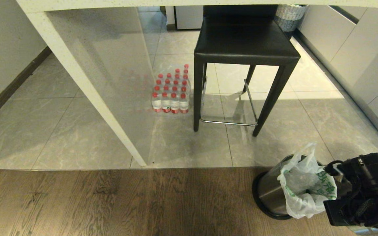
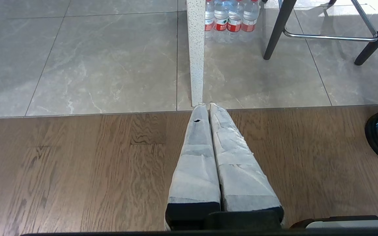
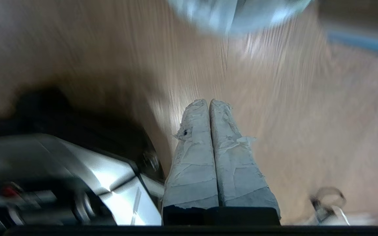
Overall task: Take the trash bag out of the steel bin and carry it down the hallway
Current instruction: Pick up the trash bag
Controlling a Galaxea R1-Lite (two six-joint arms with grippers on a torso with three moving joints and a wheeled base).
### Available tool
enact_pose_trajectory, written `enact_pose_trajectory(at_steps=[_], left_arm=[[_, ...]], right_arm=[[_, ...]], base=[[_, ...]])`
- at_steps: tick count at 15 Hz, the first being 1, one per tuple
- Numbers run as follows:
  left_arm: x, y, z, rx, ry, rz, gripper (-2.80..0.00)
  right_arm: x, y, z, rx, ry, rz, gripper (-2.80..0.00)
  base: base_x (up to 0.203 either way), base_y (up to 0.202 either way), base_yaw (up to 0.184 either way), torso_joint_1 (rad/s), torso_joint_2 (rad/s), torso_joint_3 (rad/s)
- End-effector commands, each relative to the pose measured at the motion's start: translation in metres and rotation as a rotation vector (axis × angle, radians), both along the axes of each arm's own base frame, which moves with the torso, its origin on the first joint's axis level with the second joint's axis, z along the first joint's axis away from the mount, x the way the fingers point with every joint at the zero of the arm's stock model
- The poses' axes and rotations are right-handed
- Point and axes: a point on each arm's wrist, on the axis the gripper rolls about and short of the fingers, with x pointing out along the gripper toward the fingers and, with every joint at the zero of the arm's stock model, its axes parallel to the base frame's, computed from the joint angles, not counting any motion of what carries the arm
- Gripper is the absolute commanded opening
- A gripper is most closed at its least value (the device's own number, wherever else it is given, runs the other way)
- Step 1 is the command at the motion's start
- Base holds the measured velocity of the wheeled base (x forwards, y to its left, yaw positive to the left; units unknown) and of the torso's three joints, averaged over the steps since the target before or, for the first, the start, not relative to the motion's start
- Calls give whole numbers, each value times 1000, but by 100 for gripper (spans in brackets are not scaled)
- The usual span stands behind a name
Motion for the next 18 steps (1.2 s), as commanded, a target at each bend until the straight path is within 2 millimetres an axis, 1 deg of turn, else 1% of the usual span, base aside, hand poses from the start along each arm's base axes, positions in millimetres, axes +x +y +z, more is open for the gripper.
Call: enact_pose_trajectory(at_steps=[1, 5, 6, 8, 12, 14, 18], left_arm=[[0, 0, 0, -1, -1, 0, -280], [0, 0, 0, -1, -1, 0, -280], [0, 0, 0, -1, -1, 0, -280], [0, 0, 0, -1, -1, 0, -280], [0, 0, 0, -1, -1, 0, -280], [0, 0, 0, -1, -1, 0, -280], [0, 0, 0, -1, -1, 0, -280]], right_arm=[[12, 3, -37, -45, 150, -8, 0], [33, 5, -77, -95, 183, -36, 0], [38, 5, -84, -99, 168, -40, 0], [51, 6, -89, -95, 113, -51, 0], [61, 4, -118, -73, 109, -116, 0], [64, 1, -125, -80, 97, -153, 0], [69, -8, -131, -56, 79, -235, 0]], base=[[0, 0, 0, 0, 0, 0], [0, 0, 0, 0, 0, 0], [0, 0, 0, 0, 0, 0], [0, 0, 0, 0, 0, 0], [0, 0, 0, 0, 0, 0], [0, 0, 0, 0, 0, 0], [0, 0, 0, 0, 0, 0]])
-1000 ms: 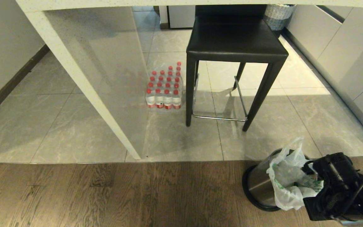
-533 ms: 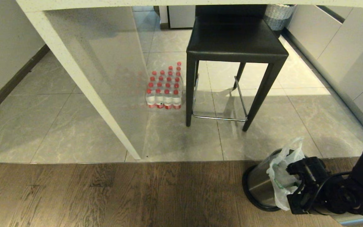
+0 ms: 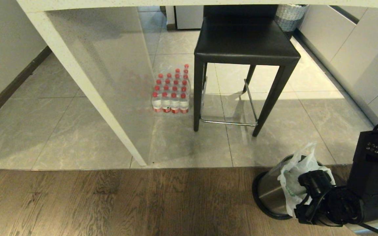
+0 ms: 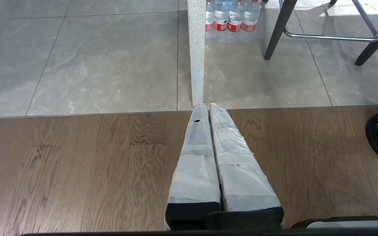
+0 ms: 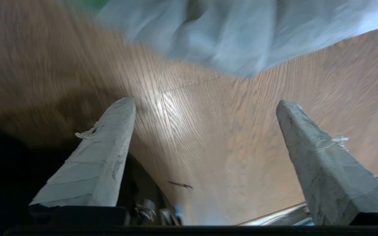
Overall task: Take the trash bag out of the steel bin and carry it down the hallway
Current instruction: Pick up the trash bag
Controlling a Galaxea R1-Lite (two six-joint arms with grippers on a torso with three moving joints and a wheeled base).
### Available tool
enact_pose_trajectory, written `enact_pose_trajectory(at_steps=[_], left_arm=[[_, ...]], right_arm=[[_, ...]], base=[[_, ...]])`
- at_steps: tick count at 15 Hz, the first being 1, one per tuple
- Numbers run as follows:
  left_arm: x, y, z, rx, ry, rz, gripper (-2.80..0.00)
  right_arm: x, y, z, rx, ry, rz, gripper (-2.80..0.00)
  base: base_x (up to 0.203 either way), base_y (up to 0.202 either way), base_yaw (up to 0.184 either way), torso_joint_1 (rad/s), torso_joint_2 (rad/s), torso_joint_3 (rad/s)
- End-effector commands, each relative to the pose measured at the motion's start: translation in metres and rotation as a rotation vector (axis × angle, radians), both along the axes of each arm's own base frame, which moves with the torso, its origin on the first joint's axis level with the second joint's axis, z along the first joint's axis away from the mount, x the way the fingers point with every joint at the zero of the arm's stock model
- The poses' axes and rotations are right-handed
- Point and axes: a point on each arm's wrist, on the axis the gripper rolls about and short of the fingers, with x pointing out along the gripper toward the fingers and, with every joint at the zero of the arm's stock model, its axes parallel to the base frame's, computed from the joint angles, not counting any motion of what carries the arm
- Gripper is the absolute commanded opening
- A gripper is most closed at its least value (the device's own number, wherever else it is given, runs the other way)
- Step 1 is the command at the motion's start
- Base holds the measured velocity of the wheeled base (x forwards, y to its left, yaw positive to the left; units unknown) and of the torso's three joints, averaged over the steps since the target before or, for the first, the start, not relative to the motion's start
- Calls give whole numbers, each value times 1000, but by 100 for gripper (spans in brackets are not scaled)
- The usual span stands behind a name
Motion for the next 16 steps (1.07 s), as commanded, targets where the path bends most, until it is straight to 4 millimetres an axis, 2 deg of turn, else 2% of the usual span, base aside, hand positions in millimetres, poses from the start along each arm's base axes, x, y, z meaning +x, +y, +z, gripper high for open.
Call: enact_pose_trajectory(at_steps=[1, 4, 11, 12, 16], left_arm=[[0, 0, 0, 0, 0, 0, -280], [0, 0, 0, 0, 0, 0, -280], [0, 0, 0, 0, 0, 0, -280], [0, 0, 0, 0, 0, 0, -280], [0, 0, 0, 0, 0, 0, -280]], right_arm=[[5, -4, -11, 7, -15, -42, 0], [18, -5, -9, -30, -134, -70, 0], [18, -6, -13, -31, -175, -119, 0], [20, -6, -13, -30, -187, -122, -280], [21, -6, -13, -33, -212, -111, -280]], base=[[0, 0, 0, 0, 0, 0], [0, 0, 0, 0, 0, 0], [0, 0, 0, 0, 0, 0], [0, 0, 0, 0, 0, 0], [0, 0, 0, 0, 0, 0]])
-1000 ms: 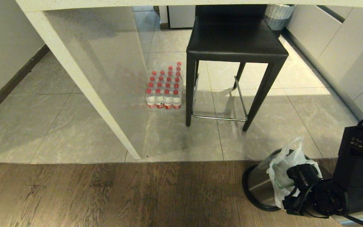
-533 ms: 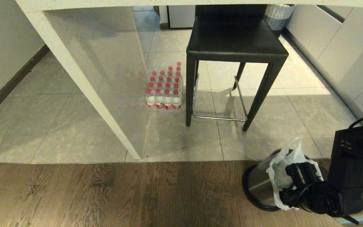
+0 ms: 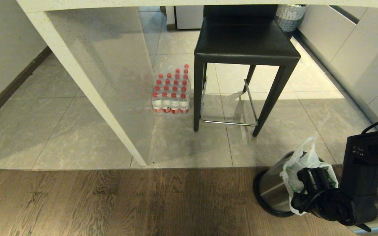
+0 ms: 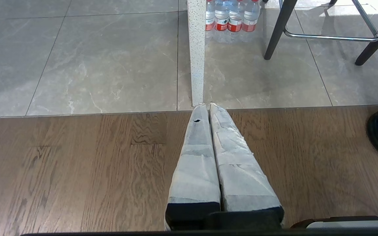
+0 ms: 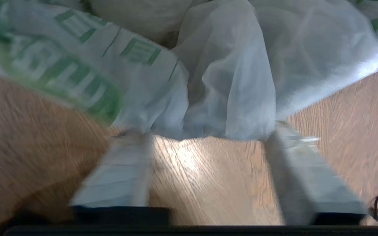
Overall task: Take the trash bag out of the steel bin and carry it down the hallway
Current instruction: Pick up the trash bag
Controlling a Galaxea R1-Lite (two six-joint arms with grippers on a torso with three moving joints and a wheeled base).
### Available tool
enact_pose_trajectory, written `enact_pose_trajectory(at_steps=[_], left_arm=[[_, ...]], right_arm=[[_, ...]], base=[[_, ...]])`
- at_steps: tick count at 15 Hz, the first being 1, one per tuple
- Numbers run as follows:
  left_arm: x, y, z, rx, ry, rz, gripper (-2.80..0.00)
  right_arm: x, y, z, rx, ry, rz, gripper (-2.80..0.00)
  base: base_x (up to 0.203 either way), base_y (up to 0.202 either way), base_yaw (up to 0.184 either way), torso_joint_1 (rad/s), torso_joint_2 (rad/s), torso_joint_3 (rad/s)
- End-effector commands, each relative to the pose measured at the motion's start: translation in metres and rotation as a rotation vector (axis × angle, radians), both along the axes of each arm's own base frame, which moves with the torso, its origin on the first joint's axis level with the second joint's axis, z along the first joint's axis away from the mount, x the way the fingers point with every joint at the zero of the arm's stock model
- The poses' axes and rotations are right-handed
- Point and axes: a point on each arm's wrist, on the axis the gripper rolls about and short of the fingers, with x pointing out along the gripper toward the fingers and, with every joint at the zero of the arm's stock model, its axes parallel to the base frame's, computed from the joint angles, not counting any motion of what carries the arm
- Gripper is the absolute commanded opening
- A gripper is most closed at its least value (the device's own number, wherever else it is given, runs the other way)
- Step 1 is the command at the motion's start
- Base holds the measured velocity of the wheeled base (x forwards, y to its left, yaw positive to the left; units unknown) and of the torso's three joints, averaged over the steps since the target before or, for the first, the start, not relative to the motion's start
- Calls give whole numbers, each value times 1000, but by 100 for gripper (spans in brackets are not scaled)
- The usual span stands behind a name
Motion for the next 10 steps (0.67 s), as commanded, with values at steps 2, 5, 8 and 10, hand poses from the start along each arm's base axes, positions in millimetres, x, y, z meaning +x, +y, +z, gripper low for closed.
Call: enact_pose_trajectory(at_steps=[2, 5, 8, 10], left_arm=[[0, 0, 0, -1, 0, 0, -280], [0, 0, 0, -1, 0, 0, -280], [0, 0, 0, -1, 0, 0, -280], [0, 0, 0, -1, 0, 0, -280]], right_arm=[[-3, 0, 0, -3, 4, -2, -280], [-4, 0, -1, -4, 8, -2, -280], [-4, 0, 3, -12, -3, -8, -280], [-4, 1, 21, -3, -41, -1, -280]], base=[[0, 0, 0, 0, 0, 0], [0, 0, 0, 0, 0, 0], [0, 0, 0, 0, 0, 0], [0, 0, 0, 0, 0, 0]])
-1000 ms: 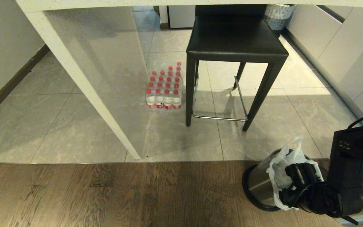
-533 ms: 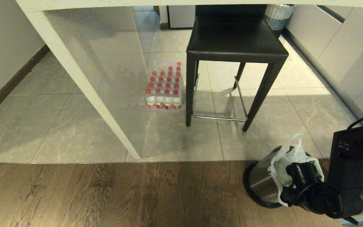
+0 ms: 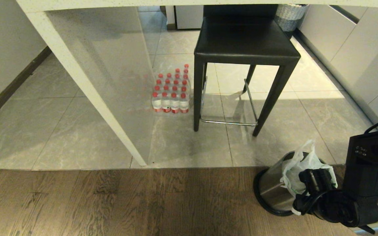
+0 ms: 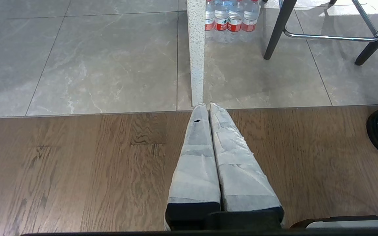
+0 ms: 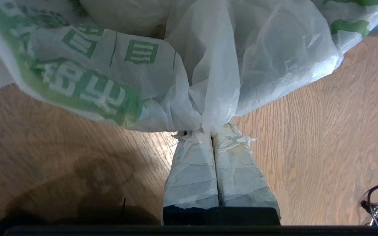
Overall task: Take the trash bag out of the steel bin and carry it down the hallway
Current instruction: Pick up the trash bag
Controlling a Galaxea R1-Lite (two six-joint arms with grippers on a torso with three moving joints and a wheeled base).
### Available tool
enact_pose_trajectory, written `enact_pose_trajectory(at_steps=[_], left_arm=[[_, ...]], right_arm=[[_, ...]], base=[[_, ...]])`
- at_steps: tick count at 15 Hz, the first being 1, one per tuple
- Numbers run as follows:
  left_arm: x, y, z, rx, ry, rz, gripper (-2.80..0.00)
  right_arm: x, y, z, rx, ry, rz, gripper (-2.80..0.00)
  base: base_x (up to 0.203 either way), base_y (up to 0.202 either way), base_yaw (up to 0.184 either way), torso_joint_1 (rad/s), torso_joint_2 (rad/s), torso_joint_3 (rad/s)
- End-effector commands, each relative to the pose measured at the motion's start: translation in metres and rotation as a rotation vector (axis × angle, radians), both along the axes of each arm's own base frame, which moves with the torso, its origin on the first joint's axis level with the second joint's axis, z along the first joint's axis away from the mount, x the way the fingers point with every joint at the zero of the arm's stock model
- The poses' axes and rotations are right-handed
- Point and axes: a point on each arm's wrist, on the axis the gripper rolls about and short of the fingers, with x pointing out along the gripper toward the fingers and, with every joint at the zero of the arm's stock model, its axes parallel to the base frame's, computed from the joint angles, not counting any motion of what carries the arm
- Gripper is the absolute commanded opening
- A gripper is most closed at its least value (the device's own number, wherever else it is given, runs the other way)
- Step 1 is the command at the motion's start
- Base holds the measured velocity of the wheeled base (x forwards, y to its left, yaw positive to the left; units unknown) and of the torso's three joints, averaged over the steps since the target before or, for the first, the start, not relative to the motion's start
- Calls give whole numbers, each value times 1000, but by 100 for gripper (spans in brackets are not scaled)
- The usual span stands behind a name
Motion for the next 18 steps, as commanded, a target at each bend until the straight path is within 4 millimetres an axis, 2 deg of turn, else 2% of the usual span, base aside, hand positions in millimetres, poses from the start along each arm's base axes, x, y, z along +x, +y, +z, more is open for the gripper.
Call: enact_pose_trajectory(at_steps=[1, 5, 9, 12, 15, 18], left_arm=[[0, 0, 0, 0, -1, 0, -280], [0, 0, 0, 0, -1, 0, -280], [0, 0, 0, 0, -1, 0, -280], [0, 0, 0, 0, -1, 0, -280], [0, 0, 0, 0, -1, 0, -280], [0, 0, 0, 0, -1, 0, -280]], right_arm=[[1, 1, 26, 7, -63, 4, -280], [-12, 4, 68, 14, -80, 13, -280], [-17, 4, 94, 15, -122, 19, -280], [-21, 4, 97, 19, -125, 27, -280], [-28, 5, 72, 20, 10, 27, -280], [-23, 5, 67, 27, 19, 21, -280]], base=[[0, 0, 0, 0, 0, 0], [0, 0, 0, 0, 0, 0], [0, 0, 0, 0, 0, 0], [0, 0, 0, 0, 0, 0], [0, 0, 0, 0, 0, 0], [0, 0, 0, 0, 0, 0]])
